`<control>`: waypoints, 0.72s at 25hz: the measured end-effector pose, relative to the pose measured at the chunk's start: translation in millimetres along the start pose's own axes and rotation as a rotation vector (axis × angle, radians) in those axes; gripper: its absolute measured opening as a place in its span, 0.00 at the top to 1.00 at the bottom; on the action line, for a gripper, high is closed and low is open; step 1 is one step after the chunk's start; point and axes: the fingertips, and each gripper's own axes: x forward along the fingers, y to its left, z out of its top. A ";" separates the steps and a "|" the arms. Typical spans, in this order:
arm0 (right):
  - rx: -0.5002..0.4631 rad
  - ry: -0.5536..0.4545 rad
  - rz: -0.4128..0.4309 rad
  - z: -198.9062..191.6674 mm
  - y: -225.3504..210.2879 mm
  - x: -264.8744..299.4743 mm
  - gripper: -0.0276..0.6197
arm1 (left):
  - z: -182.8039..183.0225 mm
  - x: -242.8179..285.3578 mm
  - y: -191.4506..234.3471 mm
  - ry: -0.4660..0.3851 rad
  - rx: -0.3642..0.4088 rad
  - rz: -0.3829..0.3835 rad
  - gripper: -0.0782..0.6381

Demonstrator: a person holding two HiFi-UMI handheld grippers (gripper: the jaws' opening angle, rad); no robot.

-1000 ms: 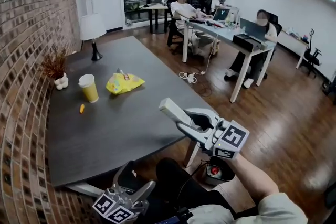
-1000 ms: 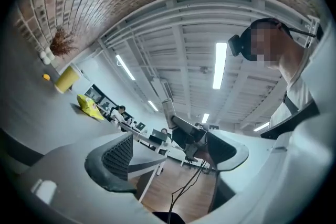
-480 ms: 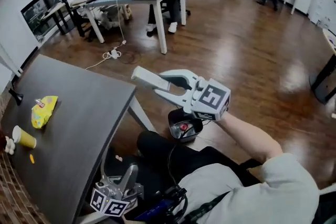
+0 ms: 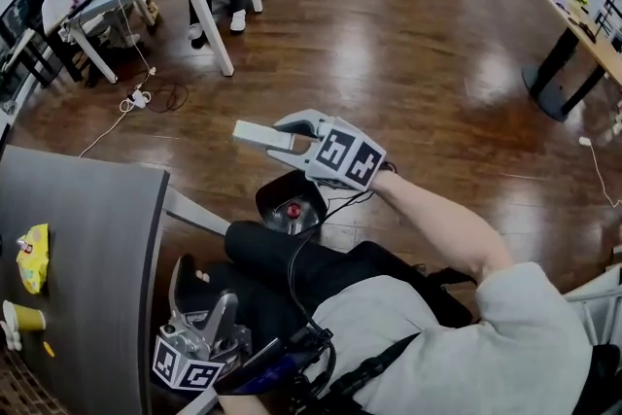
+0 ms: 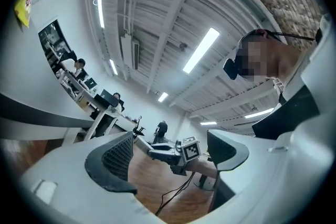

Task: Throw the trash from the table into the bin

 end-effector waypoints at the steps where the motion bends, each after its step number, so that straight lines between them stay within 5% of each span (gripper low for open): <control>1: 0.006 0.038 0.001 -10.5 -0.3 3.1 0.73 | -0.2 0.2 0.0 0.003 -0.001 0.000 0.30; 8: 0.036 0.203 -0.035 -57.3 -8.0 24.6 0.66 | 9.7 -8.3 4.4 -0.023 0.008 0.021 0.30; 18: -0.006 0.080 0.025 -18.7 11.7 28.5 0.67 | 12.3 -12.9 -4.7 -0.025 0.031 0.030 0.30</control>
